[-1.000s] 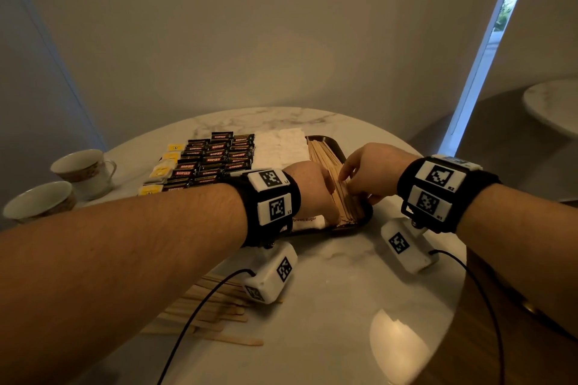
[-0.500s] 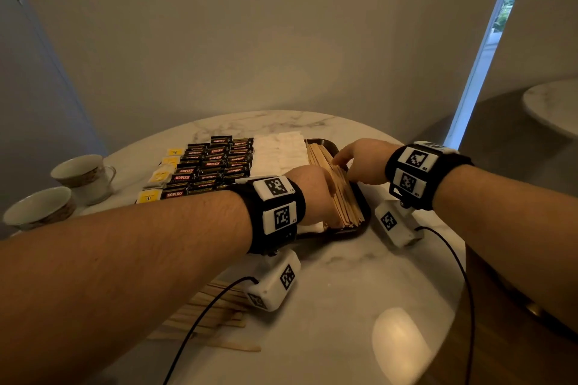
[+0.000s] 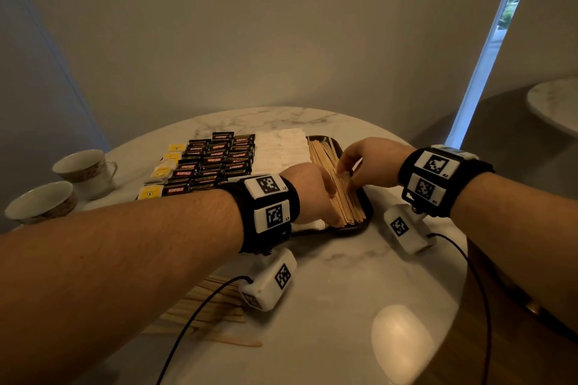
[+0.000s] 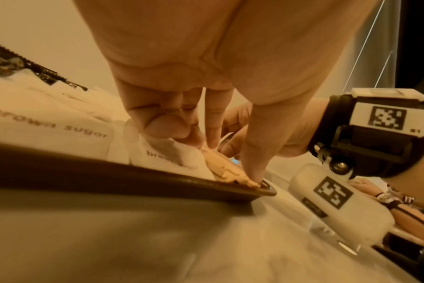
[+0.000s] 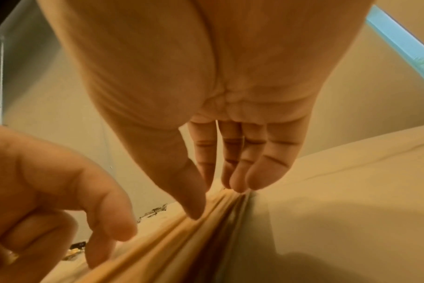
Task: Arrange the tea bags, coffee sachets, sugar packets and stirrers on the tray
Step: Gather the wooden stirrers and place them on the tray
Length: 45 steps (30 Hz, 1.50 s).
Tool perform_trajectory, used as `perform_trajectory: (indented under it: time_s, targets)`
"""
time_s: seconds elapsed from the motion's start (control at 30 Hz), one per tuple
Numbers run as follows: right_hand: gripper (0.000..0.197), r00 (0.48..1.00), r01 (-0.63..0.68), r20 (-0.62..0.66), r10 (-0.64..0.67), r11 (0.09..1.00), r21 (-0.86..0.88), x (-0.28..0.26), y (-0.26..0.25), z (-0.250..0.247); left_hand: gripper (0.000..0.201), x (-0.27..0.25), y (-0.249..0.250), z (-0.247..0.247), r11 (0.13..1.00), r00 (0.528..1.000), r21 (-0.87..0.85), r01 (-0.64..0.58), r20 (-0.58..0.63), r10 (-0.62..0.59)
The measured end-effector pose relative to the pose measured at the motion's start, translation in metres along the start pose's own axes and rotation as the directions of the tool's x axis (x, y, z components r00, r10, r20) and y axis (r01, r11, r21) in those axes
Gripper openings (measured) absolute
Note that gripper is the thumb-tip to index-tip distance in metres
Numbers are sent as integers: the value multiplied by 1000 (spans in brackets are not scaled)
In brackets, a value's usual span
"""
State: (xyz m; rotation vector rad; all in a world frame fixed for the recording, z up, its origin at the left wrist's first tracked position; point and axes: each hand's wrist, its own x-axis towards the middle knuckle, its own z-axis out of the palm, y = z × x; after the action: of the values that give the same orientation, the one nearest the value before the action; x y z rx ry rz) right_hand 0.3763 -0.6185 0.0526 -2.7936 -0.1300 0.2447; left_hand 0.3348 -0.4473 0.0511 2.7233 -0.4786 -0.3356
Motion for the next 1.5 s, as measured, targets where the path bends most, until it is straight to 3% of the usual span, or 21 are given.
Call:
perform_trajectory:
  time_s: [0.17,0.27,0.4,0.53,0.7,0.77,0.83,1.0,1.07,1.33,1.5]
  targets:
    - [14,992,80,-104,-74,995,55,-25,-29,-10,27,-32,-22,-22,976,989,-217,-15,-149,-18]
    - [16,981,163,93,-170,984,75,-51,-76,-6,9,-63,-53,-40,973,974,-230,0,-222,-53]
    - [52,870,342,392,-298,939,-46,-89,-138,21,13,-114,-108,-55,977,960,-191,91,-246,-137]
    - [88,813,507,459,-358,823,-255,-102,-178,61,39,-170,-153,-60,960,956,-50,276,-95,-279]
    - [78,823,533,422,-381,775,-340,-100,-208,86,95,-207,-181,-53,917,918,103,386,56,-392]
    - [73,822,532,418,-387,784,-320,-101,-217,89,101,-207,-184,-51,905,908,141,402,66,-414]
    - [65,810,542,426,-404,792,-281,-102,-224,93,90,-205,-185,-47,897,904,169,408,66,-423]
    - [44,802,555,421,-424,790,-262,-102,-235,103,28,-196,-179,-39,926,930,114,360,33,-366]
    - [33,814,551,390,-431,786,-281,-102,-238,107,15,-193,-176,-35,942,946,97,322,13,-325]
    - [27,837,526,371,-402,779,-343,-98,-243,120,27,-200,-190,-40,963,962,-114,244,-101,-255]
    - [24,861,491,296,-414,827,-274,-92,-236,122,20,-210,-208,-41,921,940,-319,225,-178,-291]
